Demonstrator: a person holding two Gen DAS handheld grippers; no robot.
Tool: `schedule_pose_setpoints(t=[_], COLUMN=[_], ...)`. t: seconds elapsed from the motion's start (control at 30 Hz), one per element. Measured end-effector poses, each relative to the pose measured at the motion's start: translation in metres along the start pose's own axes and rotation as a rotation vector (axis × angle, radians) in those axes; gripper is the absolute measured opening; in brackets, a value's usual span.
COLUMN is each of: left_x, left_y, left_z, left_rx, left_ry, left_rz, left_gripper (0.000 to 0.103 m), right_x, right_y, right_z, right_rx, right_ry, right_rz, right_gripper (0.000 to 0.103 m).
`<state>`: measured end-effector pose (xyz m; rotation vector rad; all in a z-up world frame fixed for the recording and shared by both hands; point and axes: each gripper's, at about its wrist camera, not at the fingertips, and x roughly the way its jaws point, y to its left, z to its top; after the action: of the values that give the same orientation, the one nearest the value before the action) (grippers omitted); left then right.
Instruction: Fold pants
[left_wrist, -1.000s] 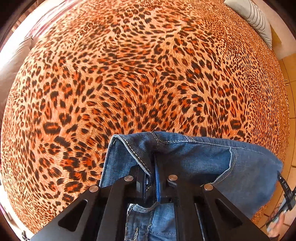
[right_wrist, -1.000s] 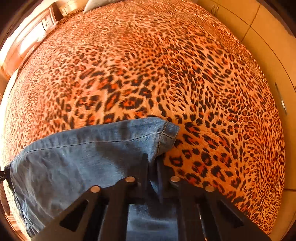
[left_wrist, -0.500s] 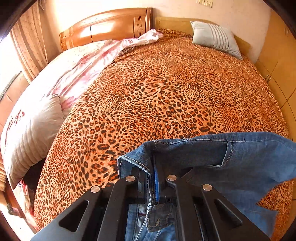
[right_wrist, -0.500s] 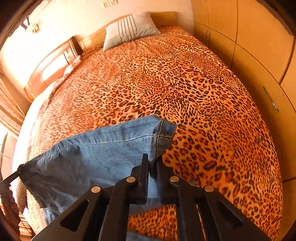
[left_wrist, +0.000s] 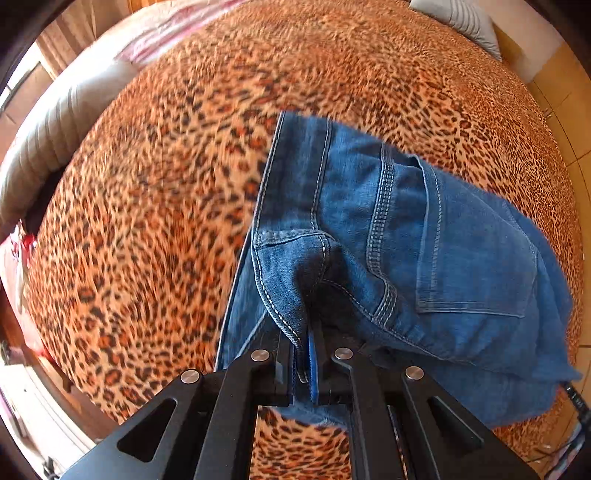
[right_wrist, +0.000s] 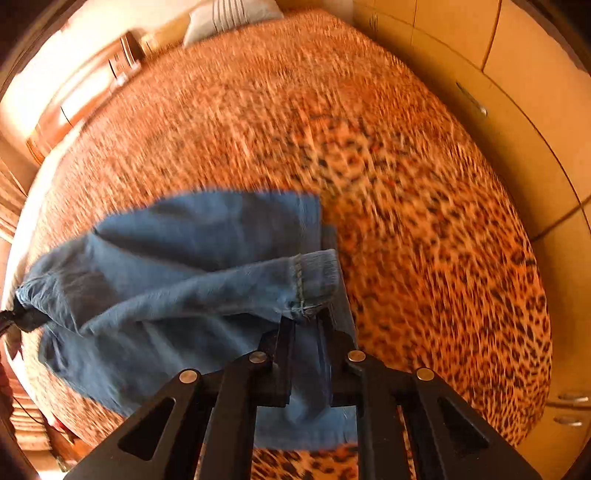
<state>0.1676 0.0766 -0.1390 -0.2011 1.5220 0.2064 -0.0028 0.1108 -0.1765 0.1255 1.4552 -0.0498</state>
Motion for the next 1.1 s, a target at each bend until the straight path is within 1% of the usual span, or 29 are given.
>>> schedule_pose_setpoints(t=[0.03,0.1,0.13,0.17,0.2,0.23,0.27,0.3,0.33,0.37,0.4,0.43,0.47,0.53,0.6,0.63,0.7,0.73,0.77,0.8,0.83,0.87,0.9,0.93,0.97,1.03,1.1], left_x=[-0.005,-0.026,-0.038,-0.047,-0.057,-0.064,-0.071,-0.076,-0.078,-0.075,-0.072,-0.061,-0.05,-0.03,-0.014,-0.006,0.007,0.011,0.015,0.021,0.025,0.028,0.025,0.014,-0.002,-0.039,-0.073], left_y=[0.006,0.015,0.019,0.023,0.026,0.029,0.034,0.033,0.029,0.026,0.02,0.015,0.008,0.002,0.002,0.003,0.001,-0.003,-0.009,-0.017,-0.025,-0.03,-0.031,-0.03,-0.03,-0.03,-0.027], left_z=[-0.004,-0.01,-0.014,-0.017,-0.02,-0.023,-0.025,-0.027,-0.03,-0.03,-0.029,-0.028,-0.025,-0.019,-0.014,-0.01,-0.002,0.001,0.004,0.008,0.013,0.02,0.027,0.033,0.039,0.043,0.035], left_rx=[-0.019,-0.042,-0.054,-0.06,-0.075,-0.101,-0.126,-0.141,-0.152,-0.152,-0.152,-0.156,-0.164,-0.192,-0.233,-0.245,-0.241,-0.222,-0.191,-0.138,-0.088,-0.059,-0.063,-0.078,-0.081,-0.058,-0.02], left_ry=[0.001,-0.016,-0.021,-0.028,-0.031,-0.031,-0.039,-0.05,-0.066,-0.074,-0.069,-0.051,-0.022,0.029,0.043,0.045,0.04,0.027,0.018,0.017,0.028,0.043,0.037,0.008,-0.032,-0.124,-0.199], left_rz=[-0.031,-0.088,-0.109,-0.128,-0.138,-0.154,-0.184,-0.203,-0.225,-0.238,-0.233,-0.229,-0.243,-0.273,-0.277,-0.266,-0.219,-0.185,-0.143,-0.083,-0.018,0.003,0.003,-0.018,-0.043,-0.1,-0.149], left_gripper=[0.007,0.012,0.012,0.017,0.027,0.033,0.044,0.053,0.057,0.065,0.066,0.066,0.065,0.064,0.065,0.065,0.064,0.064,0.058,0.034,0.022,0.017,0.016,0.016,0.016,0.016,0.016], right_x=[0.003,-0.005,-0.016,-0.024,-0.037,-0.048,-0.054,-0.056,-0.056,-0.052,-0.043,-0.035,-0.024,-0.011,0.002,0.004,0.011,0.012,0.014,0.016,0.017,0.018,0.015,0.011,0.005,-0.025,-0.06], right_y=[-0.002,-0.007,-0.014,-0.019,-0.026,-0.035,-0.044,-0.048,-0.051,-0.053,-0.053,-0.051,-0.049,-0.044,-0.041,-0.041,-0.039,-0.035,-0.033,-0.03,-0.028,-0.025,-0.024,-0.026,-0.027,-0.031,-0.033], right_z=[-0.01,-0.029,-0.038,-0.042,-0.045,-0.047,-0.047,-0.045,-0.044,-0.044,-0.043,-0.043,-0.043,-0.042,-0.041,-0.039,-0.036,-0.035,-0.034,-0.031,-0.027,-0.023,-0.017,-0.013,-0.006,0.005,0.008], right_rx=[0.001,0.001,0.022,0.045,0.083,0.148,0.233,0.303,0.362,0.427,0.498,0.55,0.61,0.678,0.738,0.751,0.771,0.774,0.774,0.767,0.753,0.74,0.738,0.74,0.741,0.724,0.666], right_ry=[0.028,0.043,0.043,0.039,0.026,0.007,-0.002,-0.004,-0.011,-0.012,0.011,0.033,0.062,0.082,0.084,0.081,0.085,0.091,0.095,0.098,0.104,0.112,0.103,0.083,0.05,-0.036,-0.114], right_rz=[-0.029,-0.067,-0.056,-0.037,-0.006,0.038,0.11,0.189,0.249,0.317,0.395,0.436,0.472,0.504,0.525,0.522,0.478,0.467,0.468,0.474,0.48,0.481,0.487,0.498,0.526,0.616,0.672], right_gripper=[0.013,0.013,0.016,0.021,0.026,0.04,0.063,0.073,0.079,0.079,0.079,0.079,0.079,0.079,0.079,0.079,0.079,0.076,0.066,0.056,0.027,0.003,0.003,0.003,0.003,0.003,0.003])
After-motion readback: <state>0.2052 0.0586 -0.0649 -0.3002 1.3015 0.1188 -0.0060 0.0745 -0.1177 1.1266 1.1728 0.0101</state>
